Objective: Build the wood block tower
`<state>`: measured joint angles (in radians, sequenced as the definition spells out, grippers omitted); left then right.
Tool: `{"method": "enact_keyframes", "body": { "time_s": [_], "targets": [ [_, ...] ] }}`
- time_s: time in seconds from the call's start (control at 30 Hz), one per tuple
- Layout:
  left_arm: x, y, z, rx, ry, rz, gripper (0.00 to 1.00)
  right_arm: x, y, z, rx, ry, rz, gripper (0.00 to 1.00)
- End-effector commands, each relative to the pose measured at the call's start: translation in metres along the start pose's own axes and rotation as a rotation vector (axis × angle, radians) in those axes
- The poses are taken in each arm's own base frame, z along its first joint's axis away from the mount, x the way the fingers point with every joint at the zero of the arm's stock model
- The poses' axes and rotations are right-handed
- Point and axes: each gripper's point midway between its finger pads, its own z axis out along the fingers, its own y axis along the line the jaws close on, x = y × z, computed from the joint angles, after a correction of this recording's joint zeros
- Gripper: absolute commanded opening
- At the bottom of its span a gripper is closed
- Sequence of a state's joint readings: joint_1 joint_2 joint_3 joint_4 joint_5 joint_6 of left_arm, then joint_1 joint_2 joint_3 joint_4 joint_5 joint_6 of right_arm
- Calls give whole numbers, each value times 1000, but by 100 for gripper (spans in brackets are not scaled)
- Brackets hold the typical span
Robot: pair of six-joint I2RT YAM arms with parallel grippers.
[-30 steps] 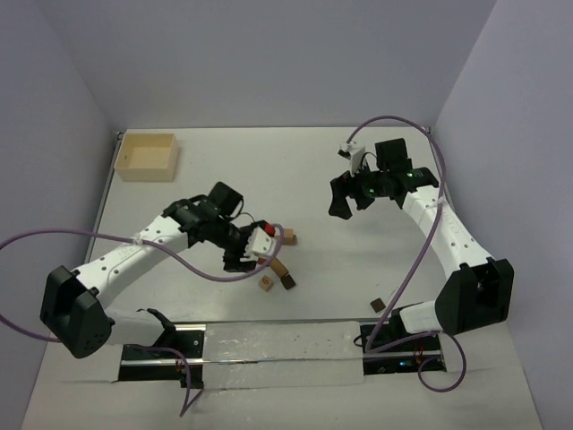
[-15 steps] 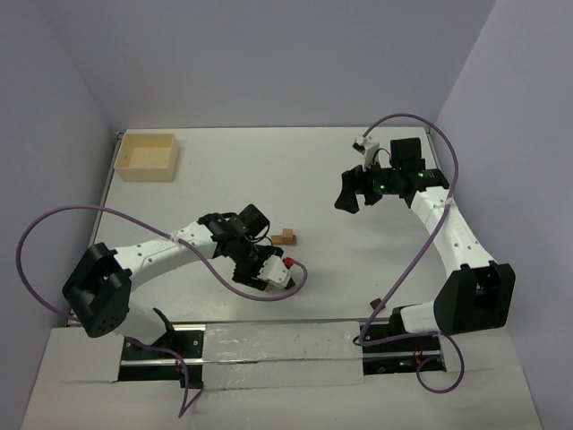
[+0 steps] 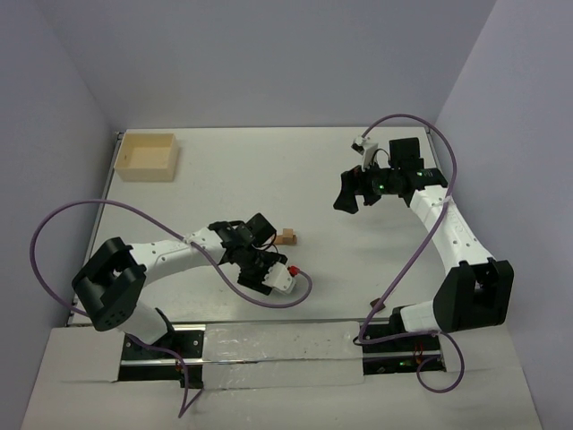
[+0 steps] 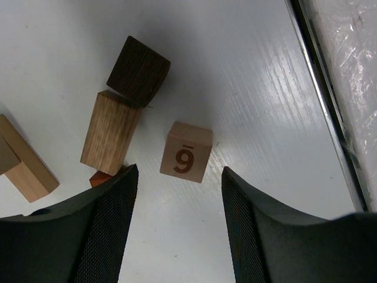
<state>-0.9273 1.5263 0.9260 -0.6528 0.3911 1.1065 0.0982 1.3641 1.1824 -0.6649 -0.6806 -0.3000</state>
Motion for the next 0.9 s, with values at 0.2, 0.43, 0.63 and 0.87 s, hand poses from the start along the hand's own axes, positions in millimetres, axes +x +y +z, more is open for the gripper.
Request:
{"method": "enact_keyframes", "body": {
  "time_s": [0.2,0.43,0.63,0.87],
  "targets": [
    [-8,5,15,-11,-22,11,61,-12,-3,0,-2,-35,-30,100],
    [-4,-1,18,-1,-12,7,47,-12,-3,2,-9,-34,-31,100],
    [1,-7,17,1,1,-7,33,-11,-3,2,-12,-32,-30,100],
    [-14,1,-12,-35,-24,-142,15,-7,-2,3,-17,-29,-33,100]
  ]
}}
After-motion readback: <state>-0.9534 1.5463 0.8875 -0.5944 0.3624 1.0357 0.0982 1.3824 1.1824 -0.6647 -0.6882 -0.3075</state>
